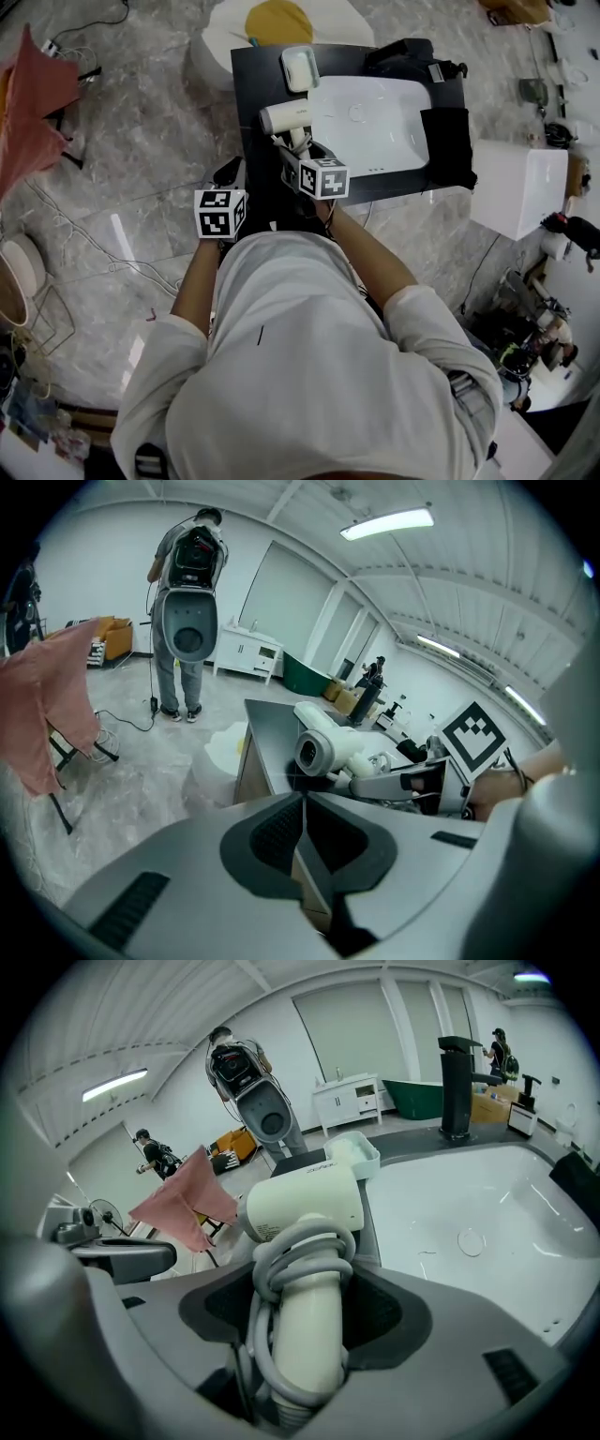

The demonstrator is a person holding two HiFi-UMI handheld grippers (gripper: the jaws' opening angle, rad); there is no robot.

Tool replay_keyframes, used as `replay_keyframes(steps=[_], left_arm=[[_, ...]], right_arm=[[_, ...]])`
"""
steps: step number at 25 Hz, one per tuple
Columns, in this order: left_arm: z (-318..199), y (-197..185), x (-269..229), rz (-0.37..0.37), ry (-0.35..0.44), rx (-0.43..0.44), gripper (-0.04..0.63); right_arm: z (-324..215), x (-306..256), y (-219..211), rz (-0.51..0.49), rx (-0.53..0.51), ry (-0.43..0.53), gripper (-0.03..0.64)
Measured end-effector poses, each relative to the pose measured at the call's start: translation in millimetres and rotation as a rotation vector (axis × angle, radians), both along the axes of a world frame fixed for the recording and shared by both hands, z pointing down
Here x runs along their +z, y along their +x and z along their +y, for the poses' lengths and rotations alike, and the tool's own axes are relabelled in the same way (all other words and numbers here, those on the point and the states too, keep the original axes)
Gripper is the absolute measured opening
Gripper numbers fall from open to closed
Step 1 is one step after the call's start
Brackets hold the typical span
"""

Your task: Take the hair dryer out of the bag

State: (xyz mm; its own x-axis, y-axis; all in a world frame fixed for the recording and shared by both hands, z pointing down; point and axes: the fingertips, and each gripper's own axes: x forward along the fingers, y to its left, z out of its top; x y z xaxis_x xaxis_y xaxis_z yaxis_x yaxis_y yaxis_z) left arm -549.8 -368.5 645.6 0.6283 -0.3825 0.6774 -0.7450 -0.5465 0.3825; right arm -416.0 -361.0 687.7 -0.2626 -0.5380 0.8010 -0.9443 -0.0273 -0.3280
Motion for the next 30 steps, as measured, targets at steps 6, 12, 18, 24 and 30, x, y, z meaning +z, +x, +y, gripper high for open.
replay_keyframes(steps=[6, 12, 18, 24, 30], left_arm=[[16.5, 15.8, 2.2, 0.029, -0.021, 0.029, 0.029], [23.5, 31.9, -15.4, 0.041, 0.019, 0.014, 0.029], [43.6, 77.6, -25.1, 0.022, 0.043, 0.067, 0.029], [84.5, 139.5, -32.3, -0.002, 0.070, 0.191, 0.029], [133.7, 197.4, -38.0, -0.019, 0.081, 0.322, 0.029]], right_arm=[[9.2, 16.3, -3.9, 0.045, -0.020, -0.046, 0.288], [24.3, 0.8, 5.0, 0.032, -0.018, 0.025, 0.325], [69.9, -26.5, 58.1, -0.002, 0.019, 0.085, 0.256], [128.9, -42.2, 137.1, 0.060, 0.155, 0.135, 0.007], [184.7, -65.3, 178.8, 0.088, 0.221, 0.221, -0.003]])
